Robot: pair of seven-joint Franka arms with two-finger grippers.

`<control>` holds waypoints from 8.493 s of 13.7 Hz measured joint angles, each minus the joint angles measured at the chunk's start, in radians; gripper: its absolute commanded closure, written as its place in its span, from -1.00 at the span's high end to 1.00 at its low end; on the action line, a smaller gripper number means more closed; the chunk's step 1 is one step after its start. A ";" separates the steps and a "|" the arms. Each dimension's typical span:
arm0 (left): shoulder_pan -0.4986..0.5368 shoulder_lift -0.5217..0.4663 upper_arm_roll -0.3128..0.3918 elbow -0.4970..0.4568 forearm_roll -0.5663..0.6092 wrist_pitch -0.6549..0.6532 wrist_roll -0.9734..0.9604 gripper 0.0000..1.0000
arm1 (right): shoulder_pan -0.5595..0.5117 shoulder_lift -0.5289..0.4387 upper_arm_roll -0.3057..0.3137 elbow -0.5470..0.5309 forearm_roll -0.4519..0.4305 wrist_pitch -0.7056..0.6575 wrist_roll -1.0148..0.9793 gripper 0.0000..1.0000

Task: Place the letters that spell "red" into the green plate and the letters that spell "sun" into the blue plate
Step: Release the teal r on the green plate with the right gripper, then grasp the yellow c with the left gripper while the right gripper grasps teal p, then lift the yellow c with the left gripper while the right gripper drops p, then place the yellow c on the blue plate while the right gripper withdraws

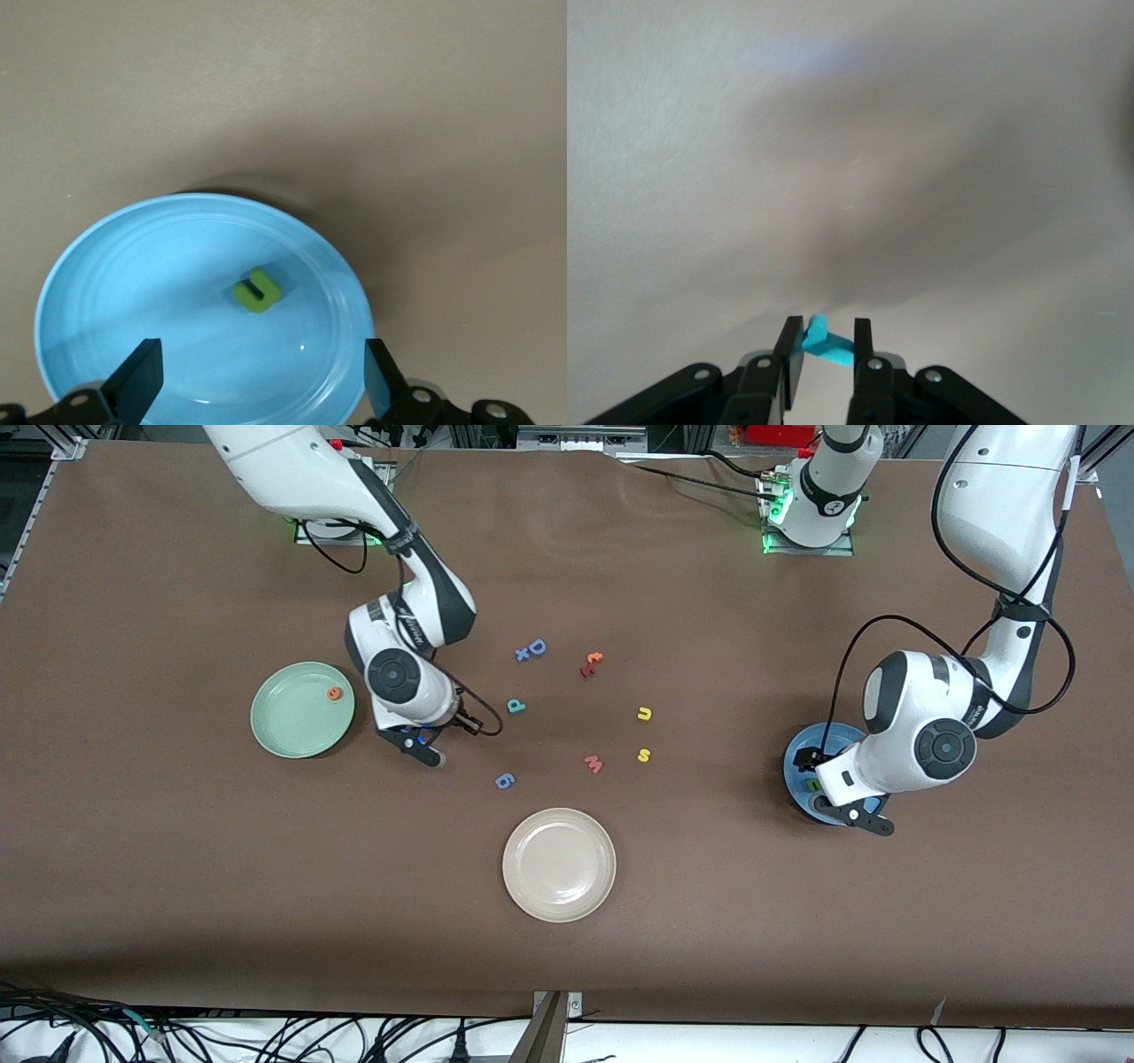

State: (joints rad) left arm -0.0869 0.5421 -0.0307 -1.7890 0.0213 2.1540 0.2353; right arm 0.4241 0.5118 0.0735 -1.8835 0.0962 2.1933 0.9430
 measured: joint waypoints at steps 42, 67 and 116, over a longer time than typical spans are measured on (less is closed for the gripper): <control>-0.466 0.003 -0.071 -0.243 0.000 0.404 -0.650 1.00 | 0.035 0.014 0.061 -0.035 0.002 0.204 0.199 0.98; -0.490 0.003 -0.072 -0.251 0.095 0.405 -0.792 0.12 | 0.167 0.119 0.061 -0.001 0.002 0.334 0.391 -0.59; -0.128 -0.160 -0.051 -0.082 0.117 0.000 -0.224 -0.55 | 0.075 -0.190 -0.659 0.064 0.054 -0.450 -0.793 0.95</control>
State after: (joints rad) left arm -0.2148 0.3825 -0.0821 -1.8711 0.1386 2.1542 0.0112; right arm 0.4996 0.3219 -0.5851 -1.8195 0.1506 1.7435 0.1504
